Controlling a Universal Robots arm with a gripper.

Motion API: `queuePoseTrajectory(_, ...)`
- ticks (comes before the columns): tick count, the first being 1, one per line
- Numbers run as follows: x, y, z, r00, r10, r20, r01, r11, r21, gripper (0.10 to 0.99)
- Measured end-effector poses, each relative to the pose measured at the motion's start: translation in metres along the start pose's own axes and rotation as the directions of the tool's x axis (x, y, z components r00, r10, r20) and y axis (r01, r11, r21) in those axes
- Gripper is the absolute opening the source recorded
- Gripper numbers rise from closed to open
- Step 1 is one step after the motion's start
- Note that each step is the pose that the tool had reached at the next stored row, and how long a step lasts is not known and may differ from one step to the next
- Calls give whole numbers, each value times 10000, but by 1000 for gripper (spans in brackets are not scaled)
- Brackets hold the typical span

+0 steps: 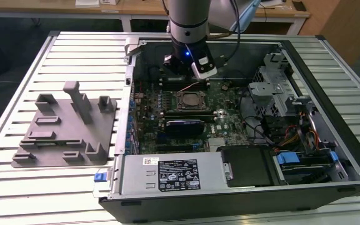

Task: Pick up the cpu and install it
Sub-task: 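Install the first cpu locking lever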

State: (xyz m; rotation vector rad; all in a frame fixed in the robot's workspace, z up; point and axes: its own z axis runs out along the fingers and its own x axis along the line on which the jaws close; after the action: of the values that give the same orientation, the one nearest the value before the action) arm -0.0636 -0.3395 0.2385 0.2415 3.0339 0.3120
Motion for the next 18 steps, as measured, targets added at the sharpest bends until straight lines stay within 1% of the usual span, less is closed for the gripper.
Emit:
queuePoseTrajectory(4, 2, -5, 24, 10000, -20, 60, 18, 9995, 305, 106)
queuePoseTrajectory(6, 2, -7, 35, 10000, -28, 84, 24, 9990, 440, 106)
queuePoseTrajectory(12, 5, -15, 71, 9999, -43, 154, 29, 9962, 875, 106)
queuePoseTrajectory(14, 6, -8, 78, 9999, -45, 158, 30, 9958, 912, 106)
queuePoseTrajectory(18, 14, 29, 98, 9999, -42, 161, 27, 9958, 914, 106)
